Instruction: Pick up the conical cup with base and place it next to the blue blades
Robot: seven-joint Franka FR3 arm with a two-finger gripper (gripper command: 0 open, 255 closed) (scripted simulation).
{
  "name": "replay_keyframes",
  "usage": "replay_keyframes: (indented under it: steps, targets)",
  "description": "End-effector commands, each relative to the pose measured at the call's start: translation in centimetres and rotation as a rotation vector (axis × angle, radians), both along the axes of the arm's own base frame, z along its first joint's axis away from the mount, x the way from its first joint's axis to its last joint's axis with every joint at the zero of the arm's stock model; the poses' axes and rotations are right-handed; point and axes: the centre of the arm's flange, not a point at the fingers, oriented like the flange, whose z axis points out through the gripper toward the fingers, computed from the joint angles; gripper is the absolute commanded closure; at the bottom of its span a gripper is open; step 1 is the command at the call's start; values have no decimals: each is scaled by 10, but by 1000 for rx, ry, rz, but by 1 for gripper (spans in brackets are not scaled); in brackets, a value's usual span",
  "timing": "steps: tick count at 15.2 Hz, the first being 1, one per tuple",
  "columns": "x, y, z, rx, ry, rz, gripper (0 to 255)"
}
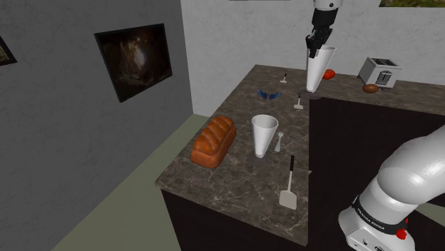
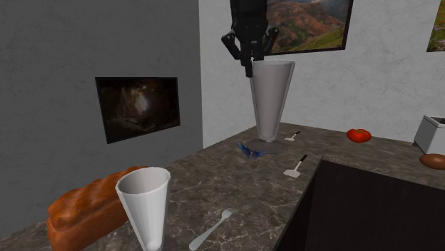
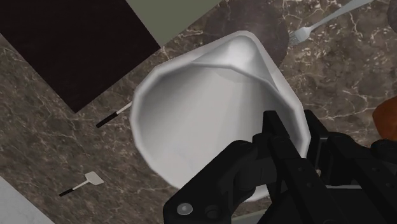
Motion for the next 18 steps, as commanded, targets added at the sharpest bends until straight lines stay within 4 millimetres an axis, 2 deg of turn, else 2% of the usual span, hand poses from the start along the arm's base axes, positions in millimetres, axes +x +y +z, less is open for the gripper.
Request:
replay_keyframes:
  steps: [1,18]
  targets:
    - [15,-21,-6,-1,-1,1,255]
    - [121,-209,-70,-1,-1,1,255]
